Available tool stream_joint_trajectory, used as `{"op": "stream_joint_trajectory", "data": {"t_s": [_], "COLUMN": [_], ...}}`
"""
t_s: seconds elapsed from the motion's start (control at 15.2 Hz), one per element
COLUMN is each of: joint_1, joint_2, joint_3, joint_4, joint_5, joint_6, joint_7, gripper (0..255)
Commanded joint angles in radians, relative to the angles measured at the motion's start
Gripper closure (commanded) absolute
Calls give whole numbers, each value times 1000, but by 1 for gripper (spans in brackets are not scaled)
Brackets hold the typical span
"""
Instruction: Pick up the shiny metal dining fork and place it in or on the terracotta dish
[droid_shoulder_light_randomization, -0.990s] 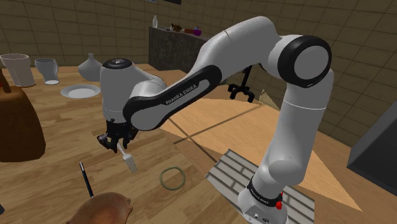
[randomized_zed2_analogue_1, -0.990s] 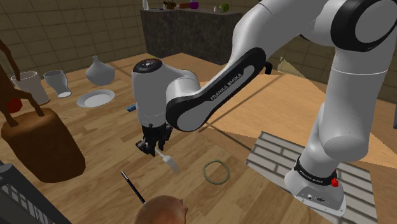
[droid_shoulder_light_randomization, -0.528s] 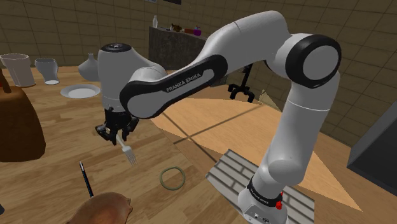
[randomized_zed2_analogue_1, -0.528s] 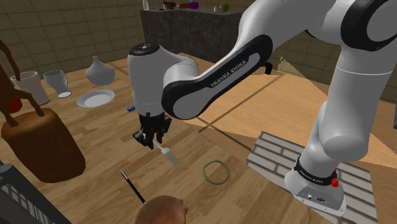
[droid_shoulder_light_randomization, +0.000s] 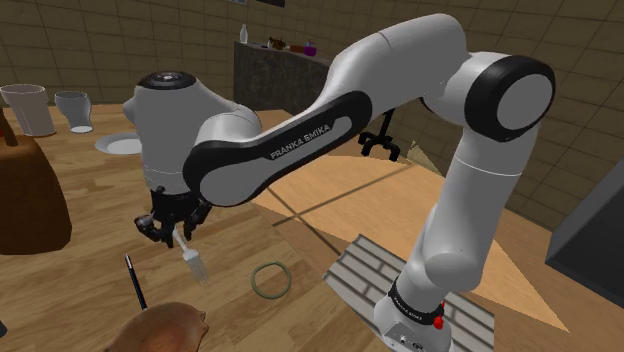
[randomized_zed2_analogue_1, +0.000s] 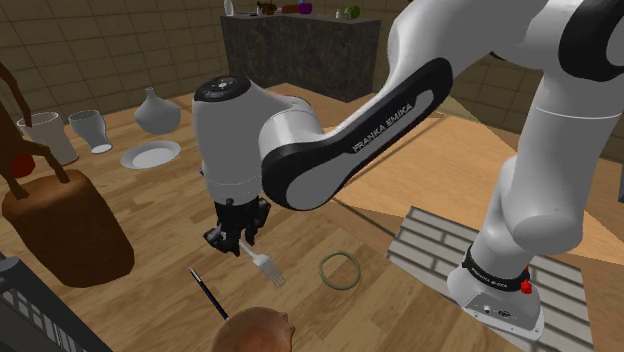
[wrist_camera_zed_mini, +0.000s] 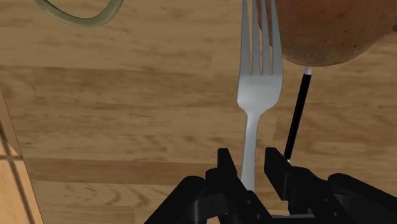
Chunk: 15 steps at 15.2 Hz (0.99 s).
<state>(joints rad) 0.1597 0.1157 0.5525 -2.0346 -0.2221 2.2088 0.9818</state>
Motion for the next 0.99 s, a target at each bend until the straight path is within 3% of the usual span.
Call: {"op": "stream_joint_trajectory", "data": {"t_s": [0.0,0.59,0.92], "joint_1": [30,166,175], "joint_2": [-2,55,92], "joint_3": [22,100,90], "joint_4": [0,41,12], "joint_5": [-6,-68,-106], "joint_6": [-9,-45,9], "joint_7": [56,297,328], "gripper": [255,255,255]}}
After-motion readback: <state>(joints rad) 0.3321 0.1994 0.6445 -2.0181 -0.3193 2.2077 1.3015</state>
